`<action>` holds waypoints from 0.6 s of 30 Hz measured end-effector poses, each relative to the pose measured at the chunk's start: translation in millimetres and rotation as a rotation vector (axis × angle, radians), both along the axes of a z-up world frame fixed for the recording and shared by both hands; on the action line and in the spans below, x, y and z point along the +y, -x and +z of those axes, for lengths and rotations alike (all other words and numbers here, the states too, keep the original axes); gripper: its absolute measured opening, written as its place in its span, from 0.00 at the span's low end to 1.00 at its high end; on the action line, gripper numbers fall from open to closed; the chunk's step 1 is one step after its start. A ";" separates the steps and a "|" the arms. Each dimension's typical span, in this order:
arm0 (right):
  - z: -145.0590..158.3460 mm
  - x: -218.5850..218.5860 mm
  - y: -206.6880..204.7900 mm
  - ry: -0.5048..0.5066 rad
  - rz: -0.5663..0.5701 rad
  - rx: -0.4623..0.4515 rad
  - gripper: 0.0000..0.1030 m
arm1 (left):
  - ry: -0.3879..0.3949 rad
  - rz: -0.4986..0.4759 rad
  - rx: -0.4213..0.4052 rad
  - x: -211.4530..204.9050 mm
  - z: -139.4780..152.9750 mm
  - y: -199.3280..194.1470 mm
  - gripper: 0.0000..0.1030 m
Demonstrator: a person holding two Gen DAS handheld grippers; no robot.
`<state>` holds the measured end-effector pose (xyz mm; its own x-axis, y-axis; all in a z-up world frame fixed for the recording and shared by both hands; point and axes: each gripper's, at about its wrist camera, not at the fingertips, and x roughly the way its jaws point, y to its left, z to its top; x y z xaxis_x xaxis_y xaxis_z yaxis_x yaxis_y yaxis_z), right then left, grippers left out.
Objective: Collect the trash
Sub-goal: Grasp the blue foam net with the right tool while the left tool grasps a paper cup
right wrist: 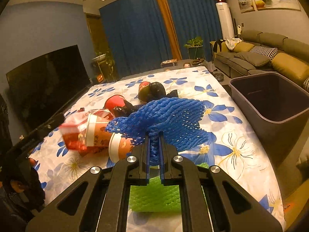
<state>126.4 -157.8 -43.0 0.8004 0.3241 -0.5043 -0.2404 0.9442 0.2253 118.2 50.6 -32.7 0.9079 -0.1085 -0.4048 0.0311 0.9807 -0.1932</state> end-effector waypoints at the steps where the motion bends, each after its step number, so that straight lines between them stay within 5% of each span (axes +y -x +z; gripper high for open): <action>1: 0.0 -0.6 0.4 -0.002 -0.001 0.000 0.08 | 0.002 0.009 -0.007 3.6 2.1 2.2 0.53; 12: -2.6 -3.9 1.8 -0.001 -0.012 0.000 0.09 | -0.064 -0.185 0.073 -48.6 -19.0 -13.1 0.52; 18: -2.4 -4.7 3.3 0.012 -0.015 -0.007 0.08 | -0.042 -0.218 0.155 -55.8 -35.6 -33.5 0.21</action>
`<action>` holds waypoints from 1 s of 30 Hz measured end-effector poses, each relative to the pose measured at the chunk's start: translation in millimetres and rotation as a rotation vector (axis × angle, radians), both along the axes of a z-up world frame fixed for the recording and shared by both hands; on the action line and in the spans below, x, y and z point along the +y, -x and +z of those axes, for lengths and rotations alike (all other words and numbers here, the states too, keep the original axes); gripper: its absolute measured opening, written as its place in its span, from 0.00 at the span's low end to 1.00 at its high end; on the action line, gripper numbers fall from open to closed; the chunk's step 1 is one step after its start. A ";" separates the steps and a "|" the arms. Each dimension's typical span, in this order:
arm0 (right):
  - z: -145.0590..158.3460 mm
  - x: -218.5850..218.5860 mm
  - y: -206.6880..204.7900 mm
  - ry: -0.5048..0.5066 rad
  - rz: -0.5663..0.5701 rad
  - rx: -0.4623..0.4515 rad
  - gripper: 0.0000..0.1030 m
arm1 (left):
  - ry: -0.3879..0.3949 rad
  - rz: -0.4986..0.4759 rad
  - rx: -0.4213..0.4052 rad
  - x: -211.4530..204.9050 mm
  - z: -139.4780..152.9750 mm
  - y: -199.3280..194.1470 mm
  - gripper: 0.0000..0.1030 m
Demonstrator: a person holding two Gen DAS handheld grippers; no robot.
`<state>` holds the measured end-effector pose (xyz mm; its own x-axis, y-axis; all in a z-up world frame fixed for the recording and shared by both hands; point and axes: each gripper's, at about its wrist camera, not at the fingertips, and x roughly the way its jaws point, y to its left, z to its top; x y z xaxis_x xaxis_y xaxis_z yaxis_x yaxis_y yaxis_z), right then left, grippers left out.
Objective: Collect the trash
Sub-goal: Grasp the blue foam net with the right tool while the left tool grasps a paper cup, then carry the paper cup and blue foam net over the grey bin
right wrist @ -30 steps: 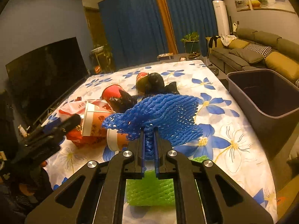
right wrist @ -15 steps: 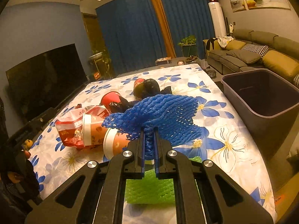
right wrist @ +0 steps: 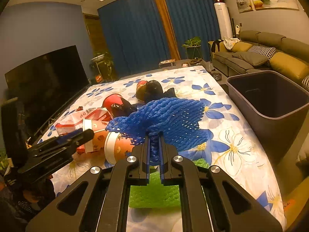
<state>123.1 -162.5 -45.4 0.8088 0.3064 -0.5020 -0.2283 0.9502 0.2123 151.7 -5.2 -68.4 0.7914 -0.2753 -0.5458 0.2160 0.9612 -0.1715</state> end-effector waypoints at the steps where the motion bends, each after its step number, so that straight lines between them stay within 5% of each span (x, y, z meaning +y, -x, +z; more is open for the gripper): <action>1: 0.3 -0.2 0.2 0.005 -0.001 -0.003 0.08 | 0.000 -0.005 0.004 -0.7 -1.4 -0.6 0.14; 4: 0.9 -2.0 0.3 0.007 -0.007 -0.007 0.08 | 0.006 -0.017 0.001 -1.6 -2.5 -0.5 0.02; 18: 18.7 -11.3 6.5 0.041 -0.041 -0.077 0.08 | 0.034 0.016 -0.169 2.0 51.0 27.6 0.02; 30: 45.8 -41.5 3.5 0.098 -0.123 -0.159 0.08 | 0.026 -0.056 -0.244 -54.1 86.7 18.2 0.02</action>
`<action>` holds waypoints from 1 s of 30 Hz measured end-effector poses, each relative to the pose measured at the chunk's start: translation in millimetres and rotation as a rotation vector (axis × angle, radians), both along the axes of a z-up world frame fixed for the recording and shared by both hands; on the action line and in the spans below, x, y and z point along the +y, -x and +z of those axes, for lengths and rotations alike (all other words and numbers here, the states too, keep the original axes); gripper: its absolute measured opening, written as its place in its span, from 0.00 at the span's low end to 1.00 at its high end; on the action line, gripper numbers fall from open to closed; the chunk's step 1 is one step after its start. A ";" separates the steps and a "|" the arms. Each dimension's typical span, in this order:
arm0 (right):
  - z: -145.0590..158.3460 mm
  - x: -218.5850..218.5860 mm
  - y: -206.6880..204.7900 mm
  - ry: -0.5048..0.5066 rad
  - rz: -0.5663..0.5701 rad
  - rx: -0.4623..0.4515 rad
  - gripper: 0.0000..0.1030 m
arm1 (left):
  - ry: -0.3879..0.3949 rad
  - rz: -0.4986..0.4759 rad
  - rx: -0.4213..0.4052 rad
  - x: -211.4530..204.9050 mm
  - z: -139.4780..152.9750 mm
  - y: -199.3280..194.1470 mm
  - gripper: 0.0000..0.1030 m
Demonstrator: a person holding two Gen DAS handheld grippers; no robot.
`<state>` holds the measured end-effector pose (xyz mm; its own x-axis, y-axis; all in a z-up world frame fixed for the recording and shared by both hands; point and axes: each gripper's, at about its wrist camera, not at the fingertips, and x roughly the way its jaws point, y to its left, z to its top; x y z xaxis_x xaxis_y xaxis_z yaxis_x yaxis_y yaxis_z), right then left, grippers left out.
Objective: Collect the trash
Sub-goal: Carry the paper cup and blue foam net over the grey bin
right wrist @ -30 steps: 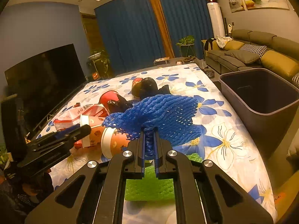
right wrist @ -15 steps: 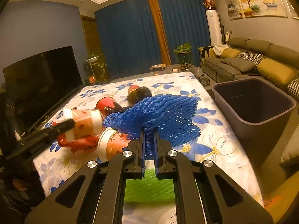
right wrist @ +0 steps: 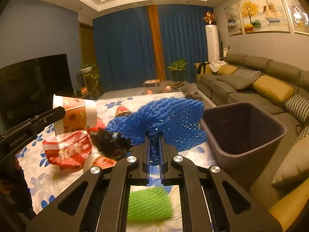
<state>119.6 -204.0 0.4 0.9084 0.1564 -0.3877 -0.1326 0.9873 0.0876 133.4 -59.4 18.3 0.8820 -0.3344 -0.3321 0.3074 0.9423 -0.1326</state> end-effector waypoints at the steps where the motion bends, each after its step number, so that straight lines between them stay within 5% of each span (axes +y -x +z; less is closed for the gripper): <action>1: 2.9 -3.9 -1.3 0.001 -0.009 -0.007 0.08 | 0.000 -0.009 -0.004 -5.9 2.2 -1.6 0.02; 18: 26.8 -114.8 -35.5 0.018 -0.265 -0.072 0.09 | 0.015 -0.175 -0.033 -144.9 29.7 -49.2 0.02; 30: 20.0 -152.8 -61.7 0.004 -0.303 -0.072 0.09 | 0.023 -0.210 -0.007 -208.4 15.6 -89.8 0.02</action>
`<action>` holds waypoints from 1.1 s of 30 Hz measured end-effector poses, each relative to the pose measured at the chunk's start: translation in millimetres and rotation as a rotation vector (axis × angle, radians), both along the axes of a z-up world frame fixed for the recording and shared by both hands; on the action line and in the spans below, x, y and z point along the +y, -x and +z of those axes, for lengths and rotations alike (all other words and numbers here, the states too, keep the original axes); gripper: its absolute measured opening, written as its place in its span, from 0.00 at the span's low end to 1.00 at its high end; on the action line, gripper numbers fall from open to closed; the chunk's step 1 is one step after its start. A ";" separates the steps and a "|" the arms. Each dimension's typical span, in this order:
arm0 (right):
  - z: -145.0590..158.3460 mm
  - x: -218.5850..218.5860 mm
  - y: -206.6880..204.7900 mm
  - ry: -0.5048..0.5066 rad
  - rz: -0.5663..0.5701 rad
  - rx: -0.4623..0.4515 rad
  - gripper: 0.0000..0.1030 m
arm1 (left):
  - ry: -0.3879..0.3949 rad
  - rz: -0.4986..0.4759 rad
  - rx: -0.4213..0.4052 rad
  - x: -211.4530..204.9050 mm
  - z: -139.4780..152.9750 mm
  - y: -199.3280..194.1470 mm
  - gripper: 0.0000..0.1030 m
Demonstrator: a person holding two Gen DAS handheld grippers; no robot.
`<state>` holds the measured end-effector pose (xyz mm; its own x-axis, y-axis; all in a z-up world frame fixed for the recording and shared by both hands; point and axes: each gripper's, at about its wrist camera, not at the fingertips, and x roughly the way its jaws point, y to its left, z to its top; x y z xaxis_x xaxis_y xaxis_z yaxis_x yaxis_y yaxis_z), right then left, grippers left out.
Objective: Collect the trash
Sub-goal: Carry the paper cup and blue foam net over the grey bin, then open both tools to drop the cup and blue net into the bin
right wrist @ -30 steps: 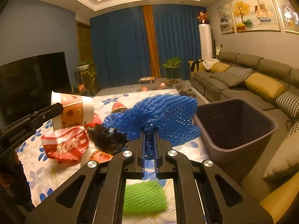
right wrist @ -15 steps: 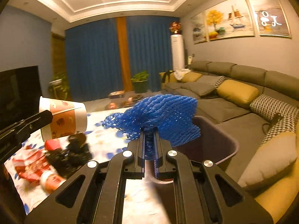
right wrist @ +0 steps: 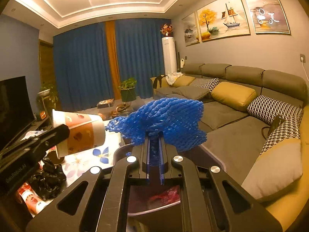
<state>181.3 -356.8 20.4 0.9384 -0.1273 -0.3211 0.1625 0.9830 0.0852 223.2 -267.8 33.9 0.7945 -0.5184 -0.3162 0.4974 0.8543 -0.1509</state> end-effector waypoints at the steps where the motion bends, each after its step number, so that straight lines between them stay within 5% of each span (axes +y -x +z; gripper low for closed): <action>1: -2.0 -2.6 -1.3 -0.003 -0.001 0.005 0.09 | -0.002 -0.003 0.003 -2.4 -2.1 -1.4 0.02; 29: -13.2 -8.6 -30.1 -0.036 -0.019 0.063 0.10 | -0.007 -0.055 0.086 -31.6 -32.4 -43.8 0.03; 33: -11.4 -9.7 -31.4 -0.049 -0.026 0.063 0.23 | -0.003 -0.090 0.105 -32.7 -37.2 -50.1 0.05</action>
